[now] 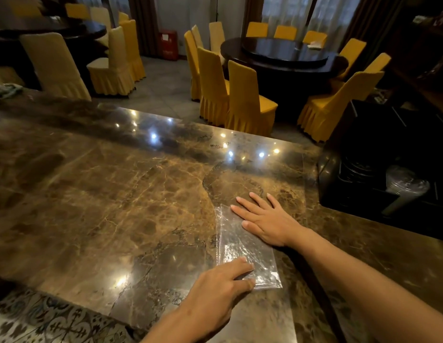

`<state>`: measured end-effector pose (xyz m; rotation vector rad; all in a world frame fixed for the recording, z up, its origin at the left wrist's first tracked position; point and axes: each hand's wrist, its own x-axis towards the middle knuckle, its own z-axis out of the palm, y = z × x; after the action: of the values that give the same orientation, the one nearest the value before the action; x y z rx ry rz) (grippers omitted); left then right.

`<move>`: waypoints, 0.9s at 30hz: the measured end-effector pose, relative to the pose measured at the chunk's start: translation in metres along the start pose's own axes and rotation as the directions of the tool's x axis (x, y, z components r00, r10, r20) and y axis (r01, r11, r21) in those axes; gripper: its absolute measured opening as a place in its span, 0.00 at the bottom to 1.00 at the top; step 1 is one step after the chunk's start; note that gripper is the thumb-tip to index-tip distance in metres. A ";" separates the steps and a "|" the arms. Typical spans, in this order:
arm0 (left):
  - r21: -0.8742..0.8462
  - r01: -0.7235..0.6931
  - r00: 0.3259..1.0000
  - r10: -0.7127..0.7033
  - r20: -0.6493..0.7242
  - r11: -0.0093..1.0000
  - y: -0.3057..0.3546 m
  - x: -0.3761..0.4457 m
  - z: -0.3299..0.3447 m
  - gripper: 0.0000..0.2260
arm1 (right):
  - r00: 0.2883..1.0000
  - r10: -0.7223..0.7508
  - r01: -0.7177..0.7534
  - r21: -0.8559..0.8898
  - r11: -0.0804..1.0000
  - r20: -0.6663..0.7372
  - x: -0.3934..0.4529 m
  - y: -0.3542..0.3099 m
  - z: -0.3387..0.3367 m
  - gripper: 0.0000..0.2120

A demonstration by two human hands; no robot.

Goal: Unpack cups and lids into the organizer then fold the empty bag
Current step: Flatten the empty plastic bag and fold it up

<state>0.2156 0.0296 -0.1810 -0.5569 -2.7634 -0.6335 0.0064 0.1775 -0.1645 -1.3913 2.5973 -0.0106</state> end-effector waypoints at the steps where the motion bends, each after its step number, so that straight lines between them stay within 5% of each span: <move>1: -0.020 0.016 1.000 -0.016 0.004 1.000 0.000 -0.001 0.000 0.12 | 1.000 0.014 -0.014 0.005 1.000 0.000 0.005 0.003 -0.001 0.25; 5: -0.052 0.046 0.999 -0.046 0.004 0.998 0.002 -0.002 0.001 0.12 | 0.997 0.082 -0.081 -0.066 0.994 0.000 0.021 0.001 -0.011 0.29; 7: -0.068 0.048 0.999 -0.048 0.005 0.997 0.003 -0.004 0.001 0.14 | 0.992 0.075 -0.081 -0.048 0.996 -0.106 0.017 -0.009 -0.015 0.31; 10: -0.196 0.115 0.993 -0.110 0.039 0.974 0.003 -0.001 -0.004 0.16 | 0.952 -0.070 0.127 0.176 0.976 -0.297 -0.011 -0.025 -0.012 0.27; 13: -0.278 0.108 0.994 -0.108 0.016 0.954 -0.001 0.001 -0.002 0.15 | 0.895 -0.424 0.434 0.047 0.900 -0.136 -0.032 -0.037 0.007 0.24; 15: -0.217 0.087 0.996 -0.079 0.043 0.972 -0.003 0.001 0.002 0.15 | 0.869 -0.495 0.494 -0.038 0.869 -0.021 -0.023 -0.037 0.011 0.24; 19: -0.172 -0.024 0.997 0.011 -0.075 0.985 -0.009 -0.004 0.011 0.12 | 0.913 -0.409 0.407 -0.099 0.908 0.006 0.018 -0.030 -0.002 0.26; 27: -0.078 -0.028 0.999 0.025 -0.039 0.997 -0.005 -0.009 0.013 0.13 | 0.957 -0.284 0.280 -0.072 0.957 -0.055 0.048 -0.016 -0.002 0.26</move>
<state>0.2191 0.0283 -0.1968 -0.5905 -2.7013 -0.7420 -0.0065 0.1283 -0.1687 -1.8024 2.4440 -0.0155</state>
